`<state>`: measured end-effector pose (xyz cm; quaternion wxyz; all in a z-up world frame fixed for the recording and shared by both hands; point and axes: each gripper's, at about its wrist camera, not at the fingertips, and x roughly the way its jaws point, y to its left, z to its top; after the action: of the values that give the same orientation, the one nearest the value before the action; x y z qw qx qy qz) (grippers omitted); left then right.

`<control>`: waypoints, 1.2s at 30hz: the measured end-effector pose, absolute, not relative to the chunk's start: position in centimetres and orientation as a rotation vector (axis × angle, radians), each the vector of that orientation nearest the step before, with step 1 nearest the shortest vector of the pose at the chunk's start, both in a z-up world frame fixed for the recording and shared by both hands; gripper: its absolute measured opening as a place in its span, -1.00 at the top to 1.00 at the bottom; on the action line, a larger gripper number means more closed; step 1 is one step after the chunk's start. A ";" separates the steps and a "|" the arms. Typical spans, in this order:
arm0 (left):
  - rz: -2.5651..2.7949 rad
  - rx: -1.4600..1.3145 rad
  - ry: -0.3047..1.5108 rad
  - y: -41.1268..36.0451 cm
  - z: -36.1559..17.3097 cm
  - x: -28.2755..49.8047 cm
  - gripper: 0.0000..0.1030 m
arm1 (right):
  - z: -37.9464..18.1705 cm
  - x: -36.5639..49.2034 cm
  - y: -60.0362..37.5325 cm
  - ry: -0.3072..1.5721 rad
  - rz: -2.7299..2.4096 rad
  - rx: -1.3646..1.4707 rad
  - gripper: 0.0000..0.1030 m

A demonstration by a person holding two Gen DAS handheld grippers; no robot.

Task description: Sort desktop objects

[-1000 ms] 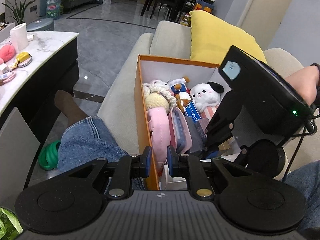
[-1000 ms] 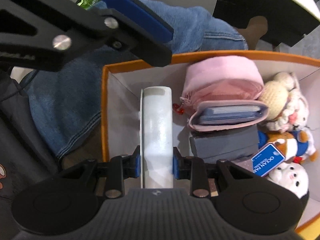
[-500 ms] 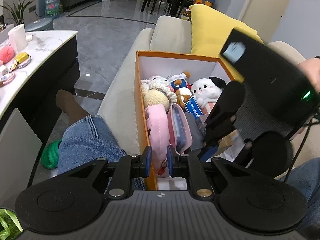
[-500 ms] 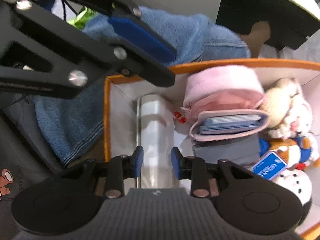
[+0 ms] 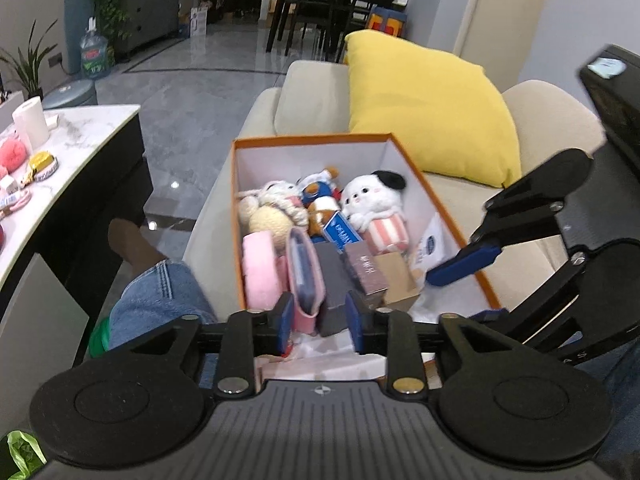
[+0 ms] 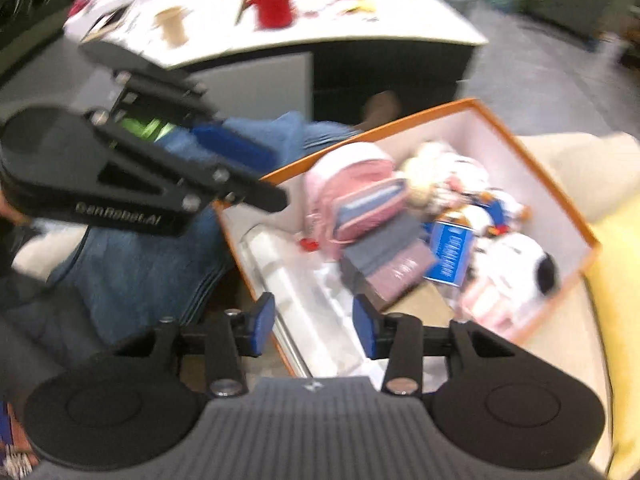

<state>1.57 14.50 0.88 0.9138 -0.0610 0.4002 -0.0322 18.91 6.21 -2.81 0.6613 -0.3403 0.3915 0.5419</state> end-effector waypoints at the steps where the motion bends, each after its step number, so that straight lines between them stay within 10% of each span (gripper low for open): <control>1: -0.064 -0.122 0.808 14.2 1.1 1.3 0.06 | -2.3 18.8 5.5 0.870 1.192 -0.738 0.02; 11: 0.013 -0.092 0.701 11.4 1.9 -0.7 -0.36 | -1.3 16.3 0.3 0.757 0.807 -0.368 -0.18; 36: 0.192 0.006 0.837 10.3 -3.9 -0.1 -0.59 | -8.5 14.5 -2.1 0.678 0.612 -0.206 -0.43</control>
<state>-0.05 10.33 -3.86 0.9092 0.0030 0.4057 0.0931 14.55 -2.11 -8.47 0.8925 -0.0991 0.3267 0.2947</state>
